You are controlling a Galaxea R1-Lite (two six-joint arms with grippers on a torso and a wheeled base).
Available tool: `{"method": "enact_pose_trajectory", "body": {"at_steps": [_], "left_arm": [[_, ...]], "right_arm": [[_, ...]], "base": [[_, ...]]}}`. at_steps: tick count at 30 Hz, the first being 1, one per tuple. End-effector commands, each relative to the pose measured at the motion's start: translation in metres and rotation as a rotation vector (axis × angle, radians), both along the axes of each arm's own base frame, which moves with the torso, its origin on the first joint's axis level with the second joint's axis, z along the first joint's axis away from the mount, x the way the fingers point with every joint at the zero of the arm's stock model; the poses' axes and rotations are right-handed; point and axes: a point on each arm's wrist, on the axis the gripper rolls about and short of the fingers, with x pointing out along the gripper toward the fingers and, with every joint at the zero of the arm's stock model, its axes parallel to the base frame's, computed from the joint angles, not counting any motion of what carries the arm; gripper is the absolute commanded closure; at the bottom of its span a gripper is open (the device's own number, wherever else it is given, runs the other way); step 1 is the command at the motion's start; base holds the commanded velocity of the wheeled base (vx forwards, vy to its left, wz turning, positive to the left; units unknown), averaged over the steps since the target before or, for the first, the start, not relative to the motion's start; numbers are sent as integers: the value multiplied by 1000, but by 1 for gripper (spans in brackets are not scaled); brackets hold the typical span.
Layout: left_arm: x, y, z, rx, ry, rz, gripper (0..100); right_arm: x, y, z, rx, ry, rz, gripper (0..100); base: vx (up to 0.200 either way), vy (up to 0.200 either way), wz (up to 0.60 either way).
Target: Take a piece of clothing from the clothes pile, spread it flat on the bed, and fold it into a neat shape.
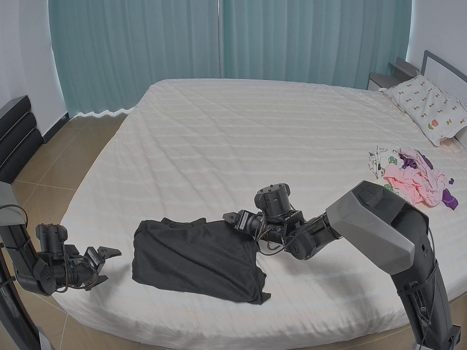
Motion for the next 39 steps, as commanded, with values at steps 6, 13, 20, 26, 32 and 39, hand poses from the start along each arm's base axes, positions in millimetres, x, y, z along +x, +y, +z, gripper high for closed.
{"method": "enact_pose_trajectory", "body": {"at_steps": [6, 13, 20, 26, 32, 39], "left_arm": [[0, 0, -1, 0, 4, 0, 0], [0, 0, -1, 0, 4, 0, 0], [0, 0, -1, 0, 4, 0, 0], [0, 0, -1, 0, 5, 0, 0], [0, 0, -2, 0, 8, 1, 0], [0, 0, -3, 1, 9, 0, 0]], "right_arm": [[2, 2, -3, 9, -7, -1, 100], [11, -6, 2, 24, -21, -28, 100], [23, -15, 10, 60, -39, -86, 100], [23, -15, 8, 56, -35, -88, 100], [28, -24, 9, 53, -34, -111, 100], [28, -25, 6, 51, -27, -112, 100]], "base": [[0, 0, 0], [0, 0, 0], [0, 0, 0], [0, 0, 0], [0, 0, 0], [0, 0, 0]]}}
